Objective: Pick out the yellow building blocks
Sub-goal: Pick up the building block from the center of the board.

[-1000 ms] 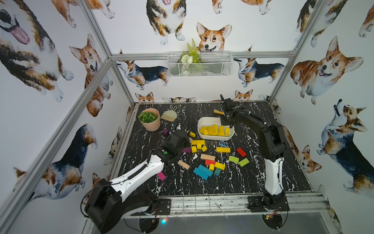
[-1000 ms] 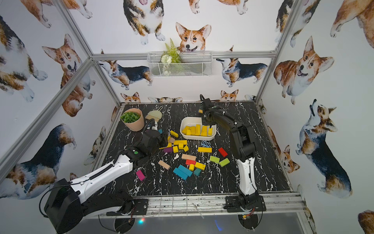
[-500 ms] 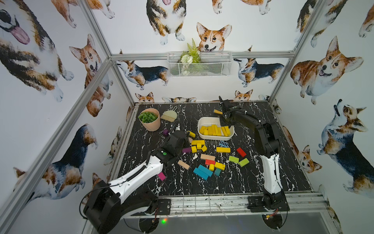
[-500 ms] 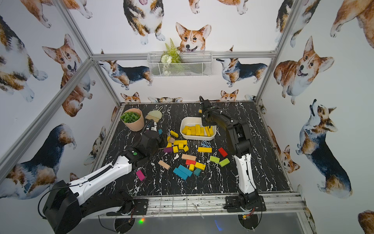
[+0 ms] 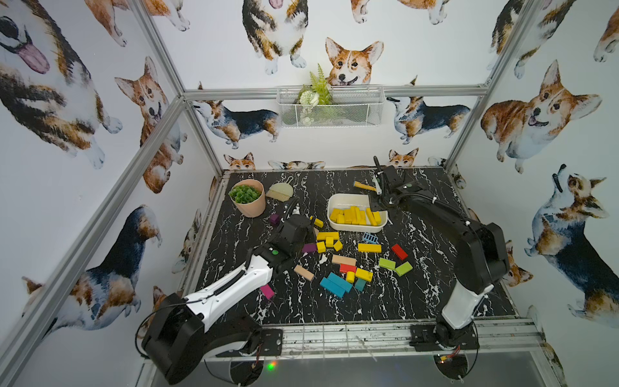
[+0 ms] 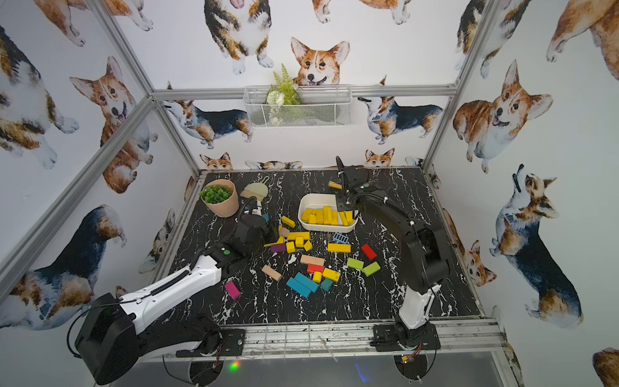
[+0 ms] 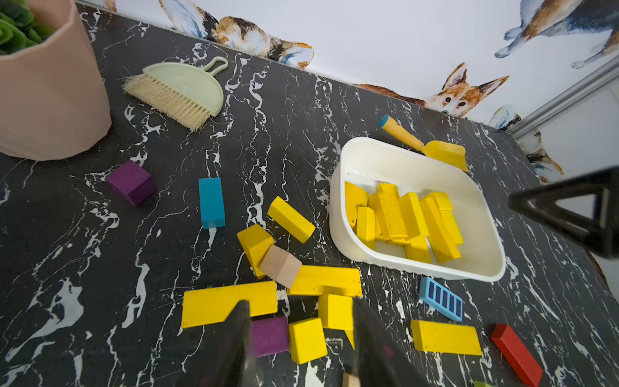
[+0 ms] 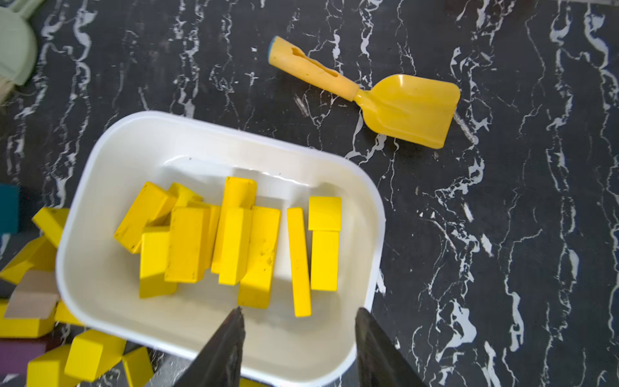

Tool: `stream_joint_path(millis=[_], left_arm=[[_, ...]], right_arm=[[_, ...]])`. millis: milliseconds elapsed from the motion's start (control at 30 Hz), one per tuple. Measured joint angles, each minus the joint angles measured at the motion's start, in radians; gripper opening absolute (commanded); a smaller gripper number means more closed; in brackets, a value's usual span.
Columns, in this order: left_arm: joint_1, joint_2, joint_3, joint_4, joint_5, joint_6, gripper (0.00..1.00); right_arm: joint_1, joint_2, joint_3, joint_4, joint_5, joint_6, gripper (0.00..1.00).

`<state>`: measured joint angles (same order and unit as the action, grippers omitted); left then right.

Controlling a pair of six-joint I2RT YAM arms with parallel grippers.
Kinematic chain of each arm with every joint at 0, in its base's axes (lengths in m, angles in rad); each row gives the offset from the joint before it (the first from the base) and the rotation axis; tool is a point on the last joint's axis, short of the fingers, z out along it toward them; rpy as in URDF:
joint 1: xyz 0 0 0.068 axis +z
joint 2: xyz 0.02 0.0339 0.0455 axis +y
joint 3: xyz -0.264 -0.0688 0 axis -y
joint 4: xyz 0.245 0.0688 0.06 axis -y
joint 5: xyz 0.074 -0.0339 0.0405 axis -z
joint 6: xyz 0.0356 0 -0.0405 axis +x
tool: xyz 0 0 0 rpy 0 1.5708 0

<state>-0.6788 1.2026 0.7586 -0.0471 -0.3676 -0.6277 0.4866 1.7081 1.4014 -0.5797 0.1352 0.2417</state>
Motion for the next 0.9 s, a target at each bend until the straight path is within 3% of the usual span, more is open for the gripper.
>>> stream_joint_path(millis=[233,567,900], left_arm=[[0.005,-0.001,0.000,0.015,-0.045,0.004,0.52],[0.009,-0.025,-0.031,0.035,-0.099,0.006,0.52],[0.013,-0.068,-0.067,0.046,-0.113,-0.009,0.52]], right_arm=[[0.042,-0.249,-0.255,0.058,-0.062,-0.056,0.54],[0.101,-0.422,-0.326,0.049,-0.151,-0.264,0.53],[0.349,-0.474,-0.544,0.052,-0.189,-0.611,0.55]])
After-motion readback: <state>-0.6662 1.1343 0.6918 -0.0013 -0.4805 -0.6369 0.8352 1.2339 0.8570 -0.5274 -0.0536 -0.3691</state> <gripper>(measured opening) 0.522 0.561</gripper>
